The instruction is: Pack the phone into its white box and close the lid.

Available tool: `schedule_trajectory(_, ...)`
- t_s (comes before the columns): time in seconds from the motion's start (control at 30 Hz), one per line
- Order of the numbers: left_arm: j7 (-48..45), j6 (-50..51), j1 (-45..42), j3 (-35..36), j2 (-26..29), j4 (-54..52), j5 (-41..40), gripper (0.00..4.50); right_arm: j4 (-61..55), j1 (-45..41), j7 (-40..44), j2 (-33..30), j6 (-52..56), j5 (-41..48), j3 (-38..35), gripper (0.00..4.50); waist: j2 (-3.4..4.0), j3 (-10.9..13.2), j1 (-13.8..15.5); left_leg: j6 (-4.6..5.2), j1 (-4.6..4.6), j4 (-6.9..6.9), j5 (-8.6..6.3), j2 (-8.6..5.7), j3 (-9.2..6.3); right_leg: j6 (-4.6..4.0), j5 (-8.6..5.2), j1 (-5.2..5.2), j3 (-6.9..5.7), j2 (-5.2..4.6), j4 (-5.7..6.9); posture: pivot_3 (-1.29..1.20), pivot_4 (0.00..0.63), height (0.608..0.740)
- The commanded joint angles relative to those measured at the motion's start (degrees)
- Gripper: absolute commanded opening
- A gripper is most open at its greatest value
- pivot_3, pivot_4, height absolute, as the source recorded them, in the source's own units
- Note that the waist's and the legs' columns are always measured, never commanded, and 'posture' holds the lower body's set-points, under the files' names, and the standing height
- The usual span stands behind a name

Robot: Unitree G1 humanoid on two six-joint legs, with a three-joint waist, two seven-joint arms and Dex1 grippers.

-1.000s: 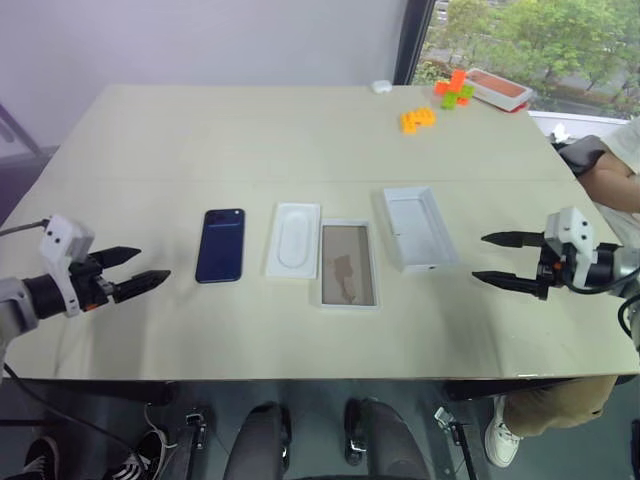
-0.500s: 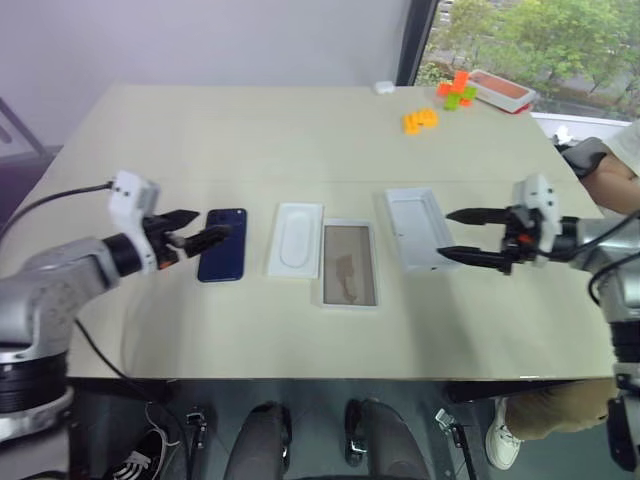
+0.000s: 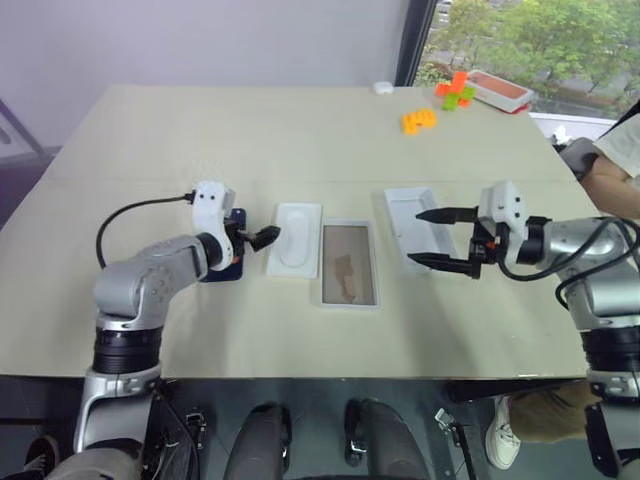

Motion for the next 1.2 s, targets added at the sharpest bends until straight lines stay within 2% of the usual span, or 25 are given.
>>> schedule_trajectory(0.03, 2.1, 2.0, -3.4, 1.9, -1.9, 2.5, -0.2, 4.50, -0.4, -0.7, -0.1, -0.2, -1.0, 0.5, -0.9, 3.85, 0.00, 0.0, 0.0, 0.00, 0.00, 0.01, 0.00, 0.00, 0.00, 0.00, 0.00, 0.00, 0.00, 0.00, 0.00, 0.00, 0.150, 0.740)
schedule_trajectory(0.4, 4.7, 12.1, -7.0, 4.4, -8.1, 7.9, -2.1, 4.50, 1.5, -1.5, -0.4, 0.3, -3.1, -0.1, -0.5, 3.85, 0.00, 0.0, 0.0, -0.04, 0.03, 0.00, 0.02, -0.02, -0.01, 0.01, 0.00, 0.01, 0.00, 0.00, 0.04, 0.00, 0.150, 0.740)
schedule_trajectory(0.5, 4.9, 13.9, -6.8, 4.4, -8.3, 8.9, -0.8, 4.50, 1.6, -1.8, -0.1, 0.4, -3.5, -0.2, -0.2, 3.85, -0.01, 0.0, 0.0, -0.07, 0.03, 0.01, 0.04, -0.04, -0.03, 0.01, 0.00, 0.03, 0.00, -0.02, 0.04, 0.00, 0.150, 0.740)
schedule_trajectory(1.1, 5.4, 11.3, -8.2, 8.2, -13.5, 14.8, -0.3, 4.50, 2.2, -2.7, -0.1, 0.8, -4.5, -0.8, 0.2, 3.85, -0.01, 0.0, 0.1, -0.16, 0.11, 0.02, 0.10, -0.10, -0.10, 0.01, 0.00, 0.14, -0.01, -0.03, 0.05, 0.00, 0.150, 0.740)
schedule_trajectory(1.2, 5.4, 12.2, -8.6, 9.2, -13.7, 16.2, -0.7, 3.69, 1.9, -2.9, -0.3, 0.7, -4.4, -0.8, 0.2, 3.91, -0.01, 0.0, 0.1, -0.18, 0.11, 0.02, 0.12, -0.12, -0.12, 0.01, 0.00, 0.14, -0.01, -0.04, 0.06, 0.00, 0.150, 0.740)
